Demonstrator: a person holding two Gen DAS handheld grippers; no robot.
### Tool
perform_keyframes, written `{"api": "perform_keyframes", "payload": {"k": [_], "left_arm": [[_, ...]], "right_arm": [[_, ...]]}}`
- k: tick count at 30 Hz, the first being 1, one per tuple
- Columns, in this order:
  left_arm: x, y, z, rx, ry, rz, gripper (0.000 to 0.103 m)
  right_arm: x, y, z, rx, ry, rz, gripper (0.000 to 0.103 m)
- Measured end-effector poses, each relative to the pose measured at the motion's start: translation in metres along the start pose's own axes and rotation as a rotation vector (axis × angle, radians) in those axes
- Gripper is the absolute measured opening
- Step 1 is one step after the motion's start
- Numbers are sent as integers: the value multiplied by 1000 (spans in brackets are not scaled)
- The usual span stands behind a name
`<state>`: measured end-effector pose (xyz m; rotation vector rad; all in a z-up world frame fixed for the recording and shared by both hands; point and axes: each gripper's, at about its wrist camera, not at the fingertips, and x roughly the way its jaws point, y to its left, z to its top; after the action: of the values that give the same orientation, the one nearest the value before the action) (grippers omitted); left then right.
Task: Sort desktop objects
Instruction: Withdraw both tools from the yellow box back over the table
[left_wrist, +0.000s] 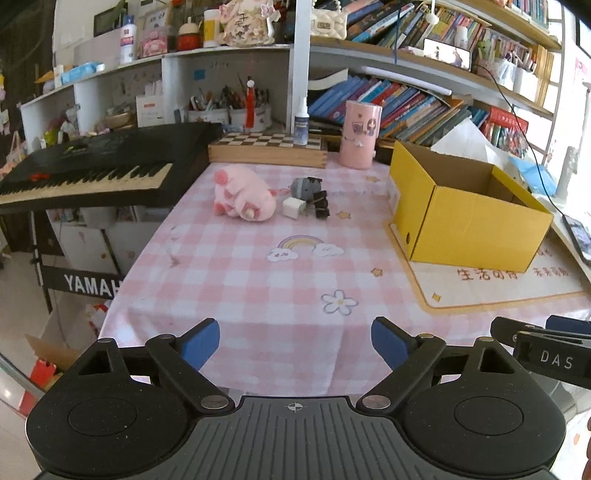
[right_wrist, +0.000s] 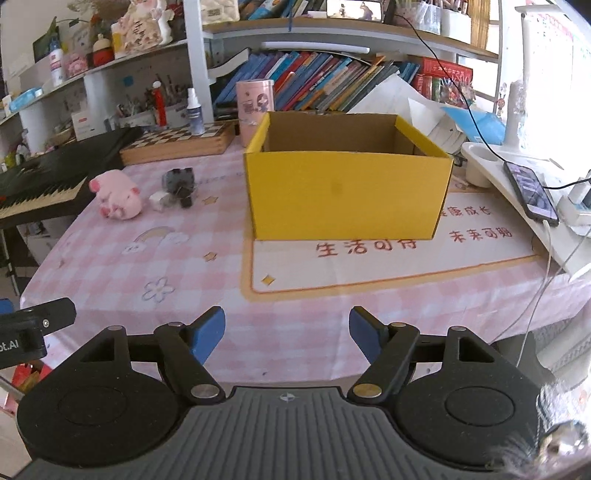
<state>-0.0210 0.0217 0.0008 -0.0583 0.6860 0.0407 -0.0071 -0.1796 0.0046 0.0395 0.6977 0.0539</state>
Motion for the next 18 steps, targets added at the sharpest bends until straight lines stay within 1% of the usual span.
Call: {"api": "perform_keyframes", "payload": {"k": [3, 9, 13, 18], "left_arm": [[-5, 6, -4, 10, 1, 1, 92], [-10, 18, -10, 17, 21, 13, 92], [-11, 26, -12, 24, 26, 19, 92], [-12, 41, -13, -7, 23, 36, 92]], "right_arm": [[-6, 9, -7, -8, 0, 8, 74], [-14, 26, -11, -23, -11, 28, 80], [-14, 37, -11, -36, -15, 36, 80], [-12, 52, -9, -70, -16, 57, 81]]}}
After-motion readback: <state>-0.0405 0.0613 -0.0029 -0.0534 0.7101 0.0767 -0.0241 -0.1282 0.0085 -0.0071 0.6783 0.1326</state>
